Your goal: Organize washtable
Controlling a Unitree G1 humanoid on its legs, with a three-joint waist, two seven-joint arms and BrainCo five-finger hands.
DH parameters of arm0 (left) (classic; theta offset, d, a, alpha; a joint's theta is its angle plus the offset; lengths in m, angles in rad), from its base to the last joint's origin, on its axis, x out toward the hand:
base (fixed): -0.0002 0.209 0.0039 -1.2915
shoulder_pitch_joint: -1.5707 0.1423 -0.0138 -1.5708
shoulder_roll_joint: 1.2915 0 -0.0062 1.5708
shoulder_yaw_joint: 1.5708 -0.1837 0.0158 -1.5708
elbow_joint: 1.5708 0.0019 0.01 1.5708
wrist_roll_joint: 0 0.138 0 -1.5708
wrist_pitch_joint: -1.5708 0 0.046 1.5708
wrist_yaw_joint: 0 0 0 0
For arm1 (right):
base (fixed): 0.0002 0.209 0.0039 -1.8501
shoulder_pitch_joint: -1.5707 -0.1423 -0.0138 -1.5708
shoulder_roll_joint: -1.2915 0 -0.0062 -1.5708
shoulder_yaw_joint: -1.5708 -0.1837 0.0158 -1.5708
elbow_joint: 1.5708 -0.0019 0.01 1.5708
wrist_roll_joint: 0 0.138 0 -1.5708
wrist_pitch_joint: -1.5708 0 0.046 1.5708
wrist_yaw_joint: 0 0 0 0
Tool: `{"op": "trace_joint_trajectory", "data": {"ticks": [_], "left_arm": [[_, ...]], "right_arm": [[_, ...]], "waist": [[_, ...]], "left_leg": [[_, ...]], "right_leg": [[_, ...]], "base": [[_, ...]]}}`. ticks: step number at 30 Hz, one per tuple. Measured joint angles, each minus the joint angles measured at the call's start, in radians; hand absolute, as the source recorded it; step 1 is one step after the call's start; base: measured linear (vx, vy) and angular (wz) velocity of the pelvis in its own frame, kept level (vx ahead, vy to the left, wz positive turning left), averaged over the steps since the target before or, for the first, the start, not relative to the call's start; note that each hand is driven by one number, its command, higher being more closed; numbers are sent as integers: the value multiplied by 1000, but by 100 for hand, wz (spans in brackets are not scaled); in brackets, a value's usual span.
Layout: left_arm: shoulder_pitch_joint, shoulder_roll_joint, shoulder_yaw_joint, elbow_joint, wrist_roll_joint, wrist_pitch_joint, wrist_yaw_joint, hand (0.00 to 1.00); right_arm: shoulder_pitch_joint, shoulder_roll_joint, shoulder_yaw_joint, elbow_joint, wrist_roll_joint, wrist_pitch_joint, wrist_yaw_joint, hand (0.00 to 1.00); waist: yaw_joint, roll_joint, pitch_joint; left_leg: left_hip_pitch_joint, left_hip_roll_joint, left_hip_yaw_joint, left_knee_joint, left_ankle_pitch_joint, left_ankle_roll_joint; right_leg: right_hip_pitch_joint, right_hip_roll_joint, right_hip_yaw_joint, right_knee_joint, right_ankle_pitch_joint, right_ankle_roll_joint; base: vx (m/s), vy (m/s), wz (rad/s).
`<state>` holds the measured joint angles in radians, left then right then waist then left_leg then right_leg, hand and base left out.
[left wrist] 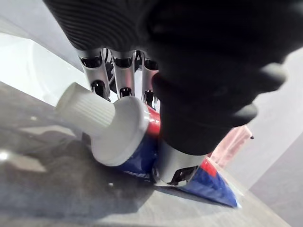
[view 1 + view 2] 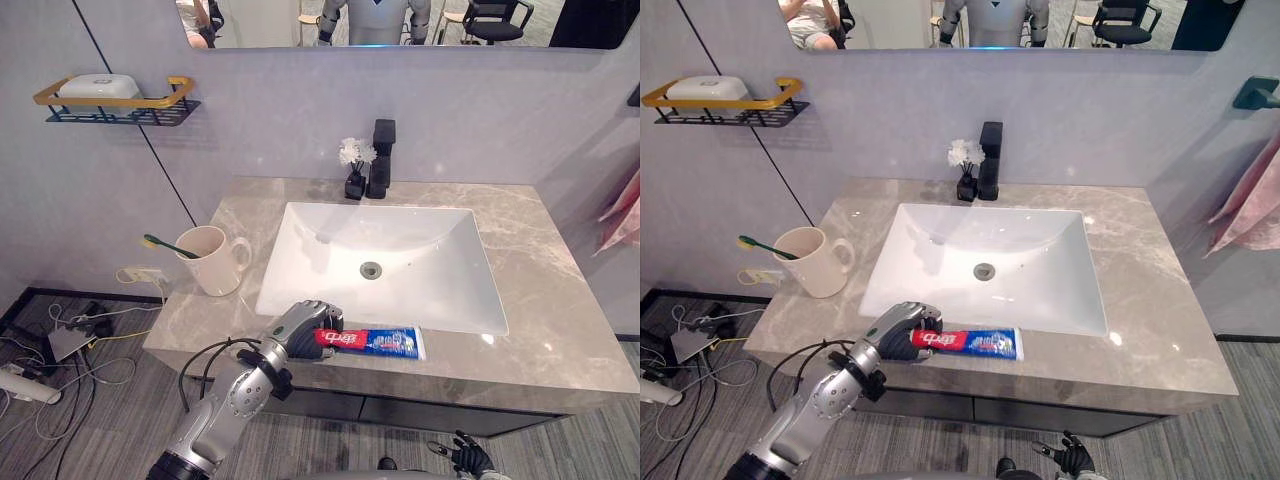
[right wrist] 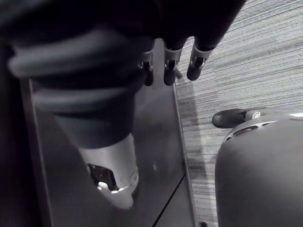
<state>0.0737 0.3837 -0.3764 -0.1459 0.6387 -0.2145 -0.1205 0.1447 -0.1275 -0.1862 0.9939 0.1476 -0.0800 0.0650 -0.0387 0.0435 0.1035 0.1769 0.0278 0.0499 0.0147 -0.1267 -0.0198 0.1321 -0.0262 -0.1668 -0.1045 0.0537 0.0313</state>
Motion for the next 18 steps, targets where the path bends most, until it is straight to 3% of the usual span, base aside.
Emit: {"op": "trace_joint_trajectory", "data": {"ticks": [18], "left_arm": [[26, 0, 41, -17, 0, 14, 12, 100]], "right_arm": [[22, 0, -35, -40, 20, -1, -16, 0]], "waist": [[0, 2, -1]], "left_leg": [[9, 7, 23, -5, 0, -1]], "right_leg": [[-14, 8, 23, 0, 1, -1]], "base": [[-4, 2, -3]]}}
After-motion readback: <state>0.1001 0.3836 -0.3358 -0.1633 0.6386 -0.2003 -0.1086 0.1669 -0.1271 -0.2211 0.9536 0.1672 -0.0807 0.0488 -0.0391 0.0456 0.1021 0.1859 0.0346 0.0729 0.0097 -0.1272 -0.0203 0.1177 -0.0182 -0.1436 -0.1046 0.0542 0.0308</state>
